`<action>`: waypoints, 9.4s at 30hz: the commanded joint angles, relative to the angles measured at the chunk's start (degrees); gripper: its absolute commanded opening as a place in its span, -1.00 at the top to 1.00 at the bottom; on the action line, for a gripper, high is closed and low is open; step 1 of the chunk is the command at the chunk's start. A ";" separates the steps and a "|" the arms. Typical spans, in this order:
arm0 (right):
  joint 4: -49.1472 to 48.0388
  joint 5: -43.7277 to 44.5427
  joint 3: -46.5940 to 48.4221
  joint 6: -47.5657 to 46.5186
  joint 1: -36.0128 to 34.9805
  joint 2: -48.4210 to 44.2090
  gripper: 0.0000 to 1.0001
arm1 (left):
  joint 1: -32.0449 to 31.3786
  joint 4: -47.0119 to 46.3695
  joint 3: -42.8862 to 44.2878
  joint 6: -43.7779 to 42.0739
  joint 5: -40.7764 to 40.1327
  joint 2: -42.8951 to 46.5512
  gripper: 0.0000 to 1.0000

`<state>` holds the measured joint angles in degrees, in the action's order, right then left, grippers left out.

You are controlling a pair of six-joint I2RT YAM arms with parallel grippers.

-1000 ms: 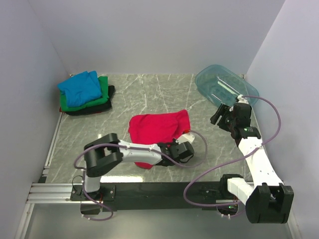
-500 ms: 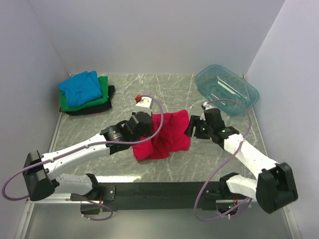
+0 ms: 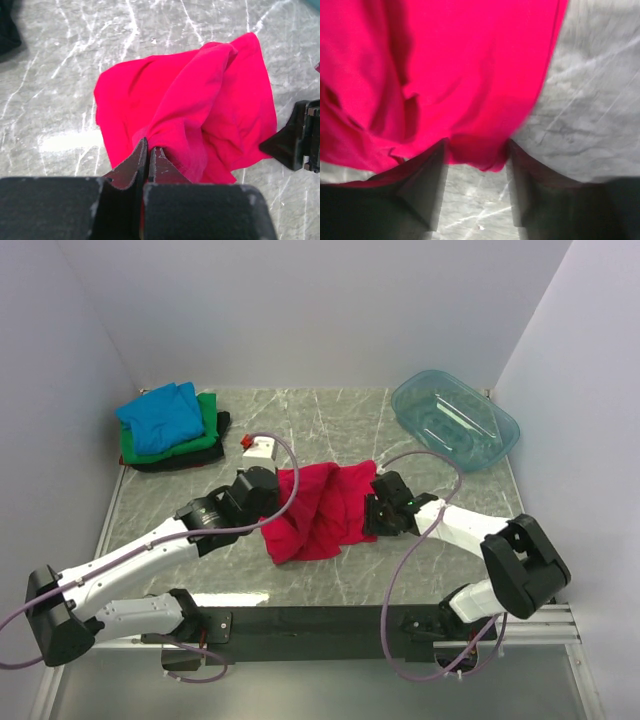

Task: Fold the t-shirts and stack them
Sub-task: Flatten the tshirt out

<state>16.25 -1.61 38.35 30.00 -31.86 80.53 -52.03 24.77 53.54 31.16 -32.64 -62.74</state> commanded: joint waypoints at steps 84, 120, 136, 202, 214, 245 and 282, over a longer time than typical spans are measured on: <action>11.87 7.50 7.97 -8.11 13.22 -17.87 -0.19 | 33.57 -14.58 -18.13 8.92 18.05 -11.45 0.79; 6.34 8.03 1.20 0.50 -3.21 0.32 -0.23 | 39.90 -5.26 4.56 3.38 20.42 2.18 0.99; 25.92 11.10 12.26 0.24 -8.65 -17.24 1.00 | 39.99 0.44 9.39 2.07 23.33 12.28 0.99; 8.36 14.62 32.05 -9.17 23.33 26.44 0.12 | 41.75 -2.72 10.71 -0.04 22.53 0.51 0.99; 8.80 15.24 29.24 -9.87 23.33 18.79 0.09 | 41.75 -2.54 10.89 -0.13 22.62 0.25 0.99; 10.29 12.77 31.09 -10.14 23.33 22.04 1.00 | 41.75 -2.19 10.89 -0.31 22.01 0.78 0.99; 37.09 -4.01 69.65 -17.96 22.10 -32.54 1.00 | 41.75 11.34 45.86 -1.01 35.10 22.04 0.99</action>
<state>49.60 -1.56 103.59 12.69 -9.50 48.47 -10.52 34.17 95.96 30.81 0.69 -41.63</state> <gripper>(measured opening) 0.019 0.013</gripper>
